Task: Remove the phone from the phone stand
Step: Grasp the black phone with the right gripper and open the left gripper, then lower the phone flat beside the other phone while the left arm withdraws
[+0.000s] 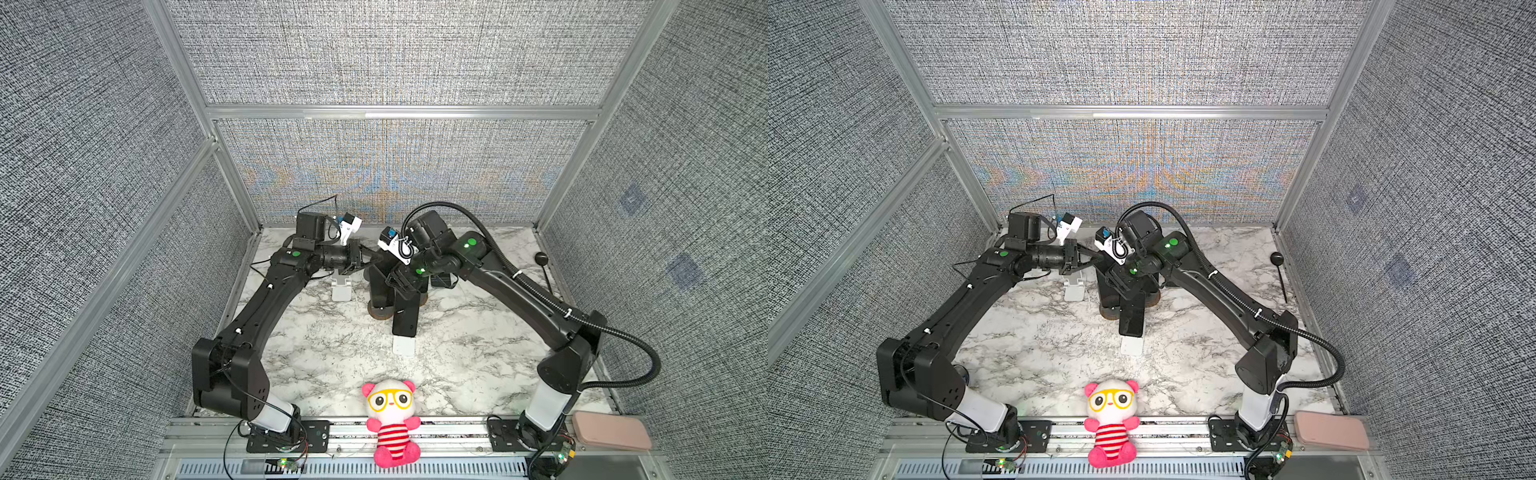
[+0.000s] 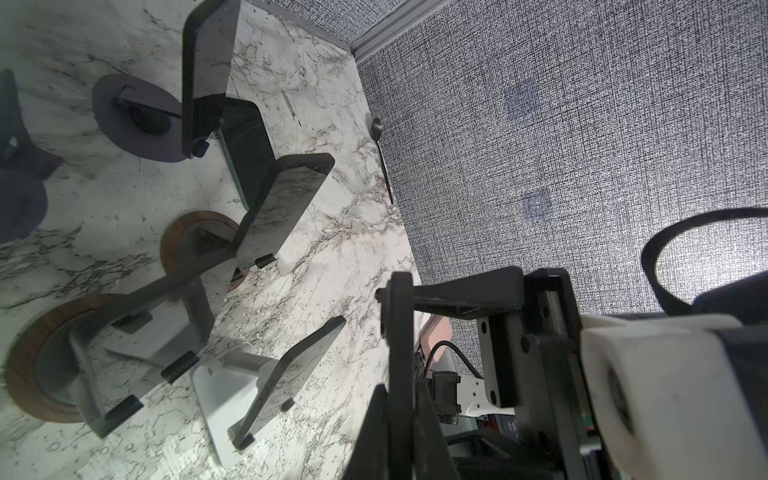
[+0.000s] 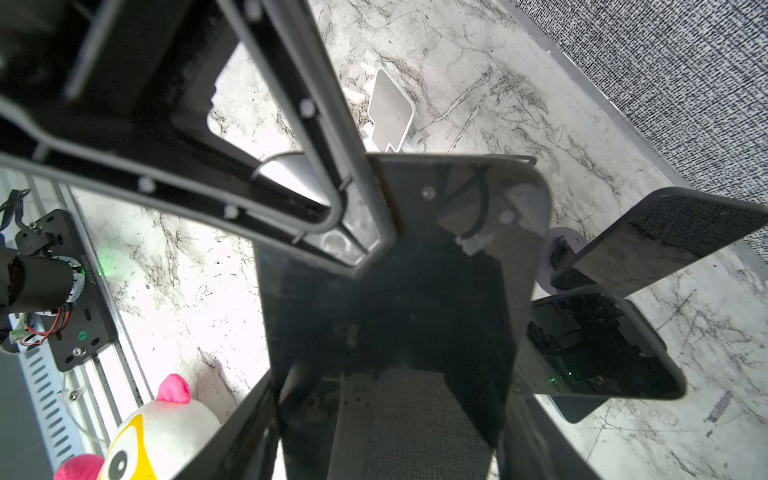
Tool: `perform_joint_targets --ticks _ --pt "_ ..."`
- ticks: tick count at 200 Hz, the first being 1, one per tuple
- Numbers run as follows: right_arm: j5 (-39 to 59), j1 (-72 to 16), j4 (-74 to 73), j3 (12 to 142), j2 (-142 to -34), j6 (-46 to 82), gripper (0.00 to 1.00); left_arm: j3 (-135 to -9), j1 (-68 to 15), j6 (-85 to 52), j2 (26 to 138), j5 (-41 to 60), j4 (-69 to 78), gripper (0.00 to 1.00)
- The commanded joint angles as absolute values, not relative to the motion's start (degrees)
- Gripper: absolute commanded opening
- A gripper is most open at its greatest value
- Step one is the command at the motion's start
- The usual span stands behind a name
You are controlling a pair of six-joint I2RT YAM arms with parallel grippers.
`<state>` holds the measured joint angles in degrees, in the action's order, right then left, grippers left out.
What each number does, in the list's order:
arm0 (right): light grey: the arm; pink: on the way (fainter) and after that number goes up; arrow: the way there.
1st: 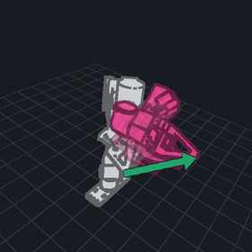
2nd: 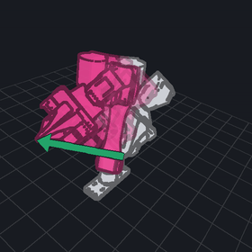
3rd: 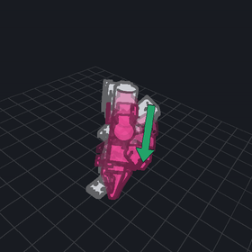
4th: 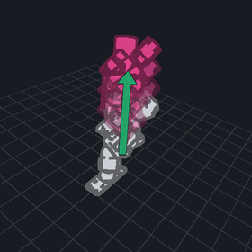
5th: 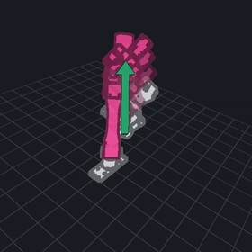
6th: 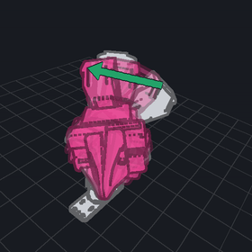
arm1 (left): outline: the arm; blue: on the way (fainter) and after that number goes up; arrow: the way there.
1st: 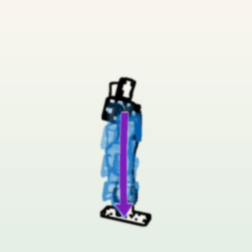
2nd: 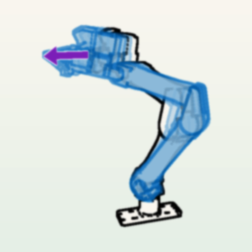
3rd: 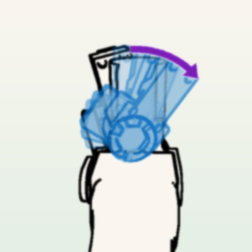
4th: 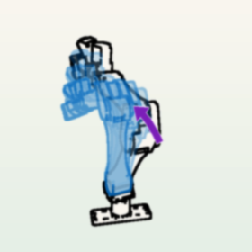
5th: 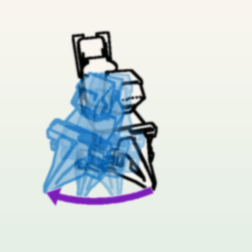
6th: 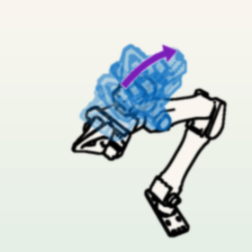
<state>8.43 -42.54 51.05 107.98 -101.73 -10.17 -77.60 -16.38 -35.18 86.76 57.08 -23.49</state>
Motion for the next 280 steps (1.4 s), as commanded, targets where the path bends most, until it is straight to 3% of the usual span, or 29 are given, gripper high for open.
perform_joint_targets --ticks 1,14,33,65,101,157,201,280 --pt "7.5 -42.54 50.24 108.76 -101.77 -9.23 0.41 -77.1 -16.39 -36.86 85.69 58.52 -20.04 0.19" --pt "7.04 -42.54 50.59 109.04 -101.78 -8.53 0.35 -76.81 -16.39 -37.67 85.28 58.36 -18.85 0.3" --pt "6.22 -42.35 50.46 109.07 -101.51 -7.79 0.33 -76.47 -16.35 -38.93 84.83 58.06 -16.95 0.46" --pt "3.97 -40.66 51.5 109.3 -99.95 -5.08 0.3 -76.97 -15.62 -38.51 83.98 56.27 -16.96 0.55" --pt "2.65 -34.09 51.95 104.9 -92.93 -0.1 0.26 -76.87 -14.24 -34.56 83.53 53.56 -18.07 0.58" --pt "1.58 -14.84 55.93 96.82 -88.47 3.63 0.22 -79.19 -14.19 -17.42 83.24 38.09 -31.2 0.57" --pt "2.61 -7.14 52.25 96.44 -98.67 4.12 0.21 -77.11 -14.19 -13.03 82.52 33.76 -33.35 0.57" --pt "2.55 -6.59 51.92 110.08 -122.98 7.28 0.2 -74.04 -14.24 -12.01 81.52 32.58 -32.66 0.56"
